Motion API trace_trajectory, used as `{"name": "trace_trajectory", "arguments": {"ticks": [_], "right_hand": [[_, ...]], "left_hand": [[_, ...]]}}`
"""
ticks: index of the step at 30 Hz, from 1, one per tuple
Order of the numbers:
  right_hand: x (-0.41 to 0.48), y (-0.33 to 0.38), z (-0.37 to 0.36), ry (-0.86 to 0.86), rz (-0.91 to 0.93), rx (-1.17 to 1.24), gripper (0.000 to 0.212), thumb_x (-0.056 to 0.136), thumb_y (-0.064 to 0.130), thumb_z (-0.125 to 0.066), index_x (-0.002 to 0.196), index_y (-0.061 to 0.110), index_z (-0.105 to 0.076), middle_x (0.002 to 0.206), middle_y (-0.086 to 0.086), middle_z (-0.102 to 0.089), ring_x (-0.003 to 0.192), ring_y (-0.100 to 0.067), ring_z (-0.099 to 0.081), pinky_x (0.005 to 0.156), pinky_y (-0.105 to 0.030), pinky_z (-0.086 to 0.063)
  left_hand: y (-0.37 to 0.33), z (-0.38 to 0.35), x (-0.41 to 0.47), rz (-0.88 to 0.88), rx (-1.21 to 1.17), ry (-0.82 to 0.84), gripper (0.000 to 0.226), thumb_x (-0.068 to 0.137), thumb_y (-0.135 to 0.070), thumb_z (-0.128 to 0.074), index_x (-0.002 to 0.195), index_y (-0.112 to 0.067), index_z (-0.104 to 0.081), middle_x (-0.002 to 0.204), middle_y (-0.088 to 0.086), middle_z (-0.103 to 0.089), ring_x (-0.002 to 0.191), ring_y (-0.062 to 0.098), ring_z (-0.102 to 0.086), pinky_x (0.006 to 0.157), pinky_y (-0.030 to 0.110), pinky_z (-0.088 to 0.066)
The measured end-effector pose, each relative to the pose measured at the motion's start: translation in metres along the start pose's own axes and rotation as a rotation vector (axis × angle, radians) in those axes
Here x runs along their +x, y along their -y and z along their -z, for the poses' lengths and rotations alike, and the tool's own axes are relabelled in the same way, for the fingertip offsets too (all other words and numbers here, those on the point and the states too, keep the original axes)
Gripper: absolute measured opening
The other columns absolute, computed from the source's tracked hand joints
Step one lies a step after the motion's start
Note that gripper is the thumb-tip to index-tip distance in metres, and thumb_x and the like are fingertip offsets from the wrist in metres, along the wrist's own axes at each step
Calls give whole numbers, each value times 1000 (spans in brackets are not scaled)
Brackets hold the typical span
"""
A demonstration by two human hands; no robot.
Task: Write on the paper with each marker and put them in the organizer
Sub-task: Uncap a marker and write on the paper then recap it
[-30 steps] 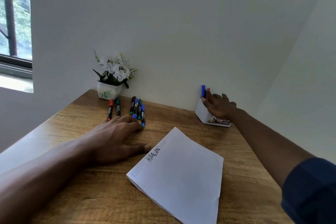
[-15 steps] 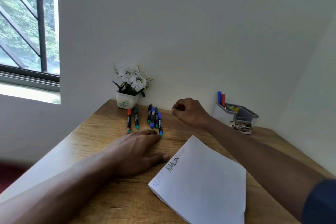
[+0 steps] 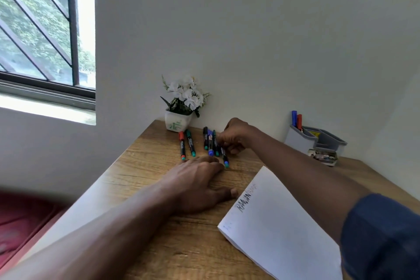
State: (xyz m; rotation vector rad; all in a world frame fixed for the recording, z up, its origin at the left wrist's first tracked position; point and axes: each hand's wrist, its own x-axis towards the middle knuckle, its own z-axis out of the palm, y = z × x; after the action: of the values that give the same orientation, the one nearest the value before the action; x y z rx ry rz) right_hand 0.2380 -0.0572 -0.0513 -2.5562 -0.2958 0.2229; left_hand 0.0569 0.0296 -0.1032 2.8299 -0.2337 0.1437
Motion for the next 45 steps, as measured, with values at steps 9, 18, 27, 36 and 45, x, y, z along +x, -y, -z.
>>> {"name": "trace_trajectory", "arguments": {"ticks": [9,18,27,36,45], "right_hand": [[-10,-7,11,-165,79,160,18,75,7,-78,90,-2,-72,80,-18,-72,67,-26,-71,69,-42,-65],[-111,-66,47,-134,565,343,24,101,19,-60,123,26,-66,81,-4,-74,64,-16,-64,55,-25,-51],[-150,-123,6,-254,891,-134,26,98,36,-56,112,22,-73,92,9,-72,75,-2,-59,67,-17,-42],[-154,-124,11,-325,1001,-164,30,98,40,-48,111,23,-69,92,2,-71,77,-16,-61,66,-39,-50],[-161,-121,17,-360,966,-92,41,100,49,-44,133,36,-64,90,9,-76,66,-10,-62,57,-30,-51]], "left_hand": [[1,0,-1,-30,-3,-25,77,88,-76,-48,151,-32,-41,158,-6,-39,144,15,-36,118,45,-32],[7,-2,-6,-46,-137,-327,81,85,-79,-46,153,-40,-24,146,-13,-51,124,7,-53,98,37,-51],[-14,0,-18,-242,-34,-470,51,100,-56,-48,148,-44,-36,120,-24,-58,101,-5,-59,78,25,-54],[-31,1,-18,-329,91,-576,22,103,-34,-53,110,-25,-72,96,-12,-67,83,5,-63,68,29,-52],[-35,6,-19,-333,100,-709,21,102,-26,-57,110,-17,-73,93,-13,-63,81,-7,-52,72,13,-41]]}}
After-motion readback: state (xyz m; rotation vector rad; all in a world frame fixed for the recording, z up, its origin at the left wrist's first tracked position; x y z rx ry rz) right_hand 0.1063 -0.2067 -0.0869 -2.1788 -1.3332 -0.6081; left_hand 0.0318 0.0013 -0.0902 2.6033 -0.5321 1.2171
